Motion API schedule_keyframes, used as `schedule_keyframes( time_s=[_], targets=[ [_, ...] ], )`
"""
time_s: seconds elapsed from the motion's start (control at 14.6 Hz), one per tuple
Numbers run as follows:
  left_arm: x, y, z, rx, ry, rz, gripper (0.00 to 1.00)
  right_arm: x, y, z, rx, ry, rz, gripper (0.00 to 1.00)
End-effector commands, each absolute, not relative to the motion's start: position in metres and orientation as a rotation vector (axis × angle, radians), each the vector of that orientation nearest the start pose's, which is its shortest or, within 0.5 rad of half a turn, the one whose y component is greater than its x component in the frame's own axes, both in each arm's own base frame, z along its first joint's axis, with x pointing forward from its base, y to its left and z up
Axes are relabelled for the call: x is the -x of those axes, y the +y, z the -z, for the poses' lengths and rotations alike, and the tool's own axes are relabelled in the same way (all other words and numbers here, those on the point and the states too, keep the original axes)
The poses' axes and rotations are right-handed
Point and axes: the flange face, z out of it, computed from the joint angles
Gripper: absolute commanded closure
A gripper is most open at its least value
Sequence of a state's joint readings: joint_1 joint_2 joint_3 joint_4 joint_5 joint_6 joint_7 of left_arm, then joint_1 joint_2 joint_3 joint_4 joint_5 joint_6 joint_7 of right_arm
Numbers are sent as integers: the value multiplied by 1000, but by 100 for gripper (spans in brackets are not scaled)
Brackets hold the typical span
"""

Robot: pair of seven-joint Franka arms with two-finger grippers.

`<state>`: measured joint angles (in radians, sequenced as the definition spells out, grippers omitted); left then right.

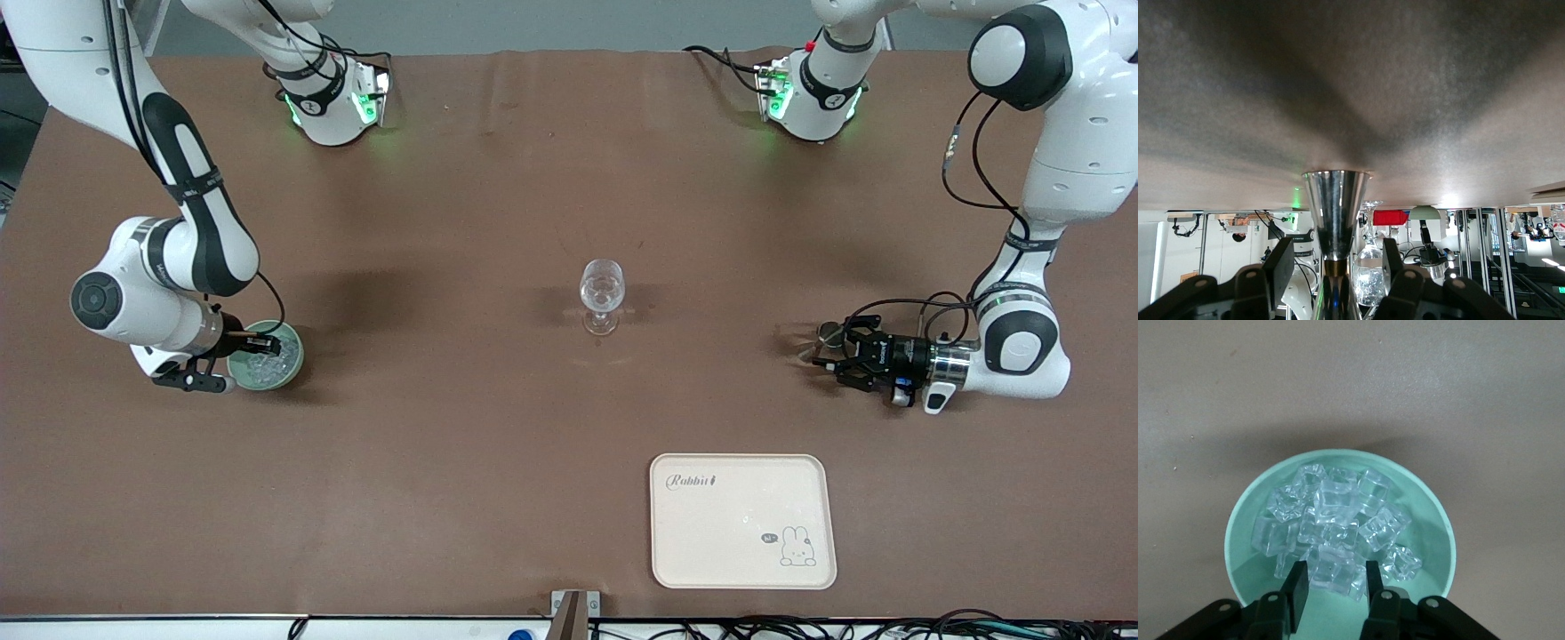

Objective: Pour wine and add ice with both arms
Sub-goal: 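Pinch one ice cube from the green bowl with the right gripper and lift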

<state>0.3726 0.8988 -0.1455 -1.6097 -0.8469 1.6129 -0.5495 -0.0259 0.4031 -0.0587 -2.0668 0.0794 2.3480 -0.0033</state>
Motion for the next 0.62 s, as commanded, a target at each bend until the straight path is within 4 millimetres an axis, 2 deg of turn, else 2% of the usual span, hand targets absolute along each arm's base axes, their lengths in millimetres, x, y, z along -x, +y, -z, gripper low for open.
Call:
schedule_keyframes(
  time_s=[0.0, 0.41, 0.48, 0.55],
  targets=[
    [-598, 63, -101, -1702, 1234, 1166, 41, -576, -44, -229, 3075, 247, -153, 58],
    [-597, 62, -102, -1701, 1229, 1172, 45, -576, -43, -228, 3074, 246, -151, 62],
    [-598, 62, -102, -1702, 1227, 1172, 45, -576, -44, -228, 3072, 250, -153, 63],
    [-597, 62, -102, -1700, 1225, 1177, 46, -575, -44, -227, 3071, 254, -158, 69]
  ],
)
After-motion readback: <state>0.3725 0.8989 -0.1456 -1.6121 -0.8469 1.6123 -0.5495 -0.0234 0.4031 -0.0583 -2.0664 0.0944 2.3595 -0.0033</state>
